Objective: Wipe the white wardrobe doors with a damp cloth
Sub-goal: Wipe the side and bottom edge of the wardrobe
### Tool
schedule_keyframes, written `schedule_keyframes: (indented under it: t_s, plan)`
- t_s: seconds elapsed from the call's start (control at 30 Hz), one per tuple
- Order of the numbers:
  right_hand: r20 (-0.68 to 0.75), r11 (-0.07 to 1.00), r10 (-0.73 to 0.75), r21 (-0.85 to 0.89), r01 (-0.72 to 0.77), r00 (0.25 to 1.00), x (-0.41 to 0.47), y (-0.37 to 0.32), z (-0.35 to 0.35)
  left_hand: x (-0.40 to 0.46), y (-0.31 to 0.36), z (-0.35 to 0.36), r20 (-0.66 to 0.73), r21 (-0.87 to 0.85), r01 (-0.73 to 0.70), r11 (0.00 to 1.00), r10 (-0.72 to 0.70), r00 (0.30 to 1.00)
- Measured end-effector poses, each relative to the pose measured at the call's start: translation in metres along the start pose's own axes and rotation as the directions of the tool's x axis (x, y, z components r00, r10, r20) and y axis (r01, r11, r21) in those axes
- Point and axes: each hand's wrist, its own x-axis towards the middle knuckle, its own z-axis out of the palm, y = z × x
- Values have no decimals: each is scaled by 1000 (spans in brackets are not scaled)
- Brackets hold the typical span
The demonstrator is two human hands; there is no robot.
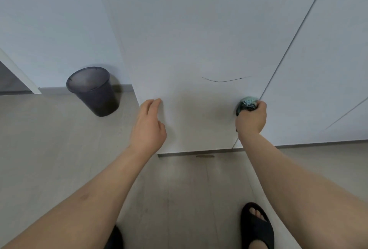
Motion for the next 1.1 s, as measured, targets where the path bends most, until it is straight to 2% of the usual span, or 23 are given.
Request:
schedule_keyframes:
  t_s: [0.1,0.23,0.33,0.43,0.5,0.63,0.73,0.8,0.9,0.97,1.03,1.1]
  plan:
    - [118,994,27,-107,-14,993,-19,16,17,-3,-14,-6,-36,5,-33,999,33,999]
    - [171,986,54,-164,-26,984,-48,18,46,-5,-33,-13,-62,12,-23,1000,24,998]
    - [234,992,66,-119,-38,970,-84,16,73,-6,-40,-15,-1,36,20,999,-20,1000]
    - [365,996,16,-89,17,931,-127,3,105,-11,-46,-13,95,56,67,996,-72,993]
    - [420,999,-31,-4,37,907,-155,-19,119,-12,-49,-15,159,57,88,994,-96,983]
    - [415,976,-171,197,95,893,-166,-77,106,-5,-45,-21,120,48,143,989,-148,982]
    - [300,937,-278,292,190,913,-136,-109,75,0,-27,-20,48,13,68,998,-68,996]
    - [276,936,-288,283,209,917,-116,-101,60,3,-15,-15,28,-3,45,999,-45,999]
    - [318,989,-103,132,63,942,-87,-41,51,0,-5,-11,25,5,55,998,-55,998]
    - [228,995,44,80,-64,973,-62,-6,38,-6,-2,-11,37,7,59,998,-59,998]
    - [144,967,167,168,-190,975,-37,5,21,-10,-2,-11,52,18,47,999,-47,998]
    - [35,929,216,301,-217,976,-21,-7,5,-12,-7,-15,51,35,34,999,-36,998]
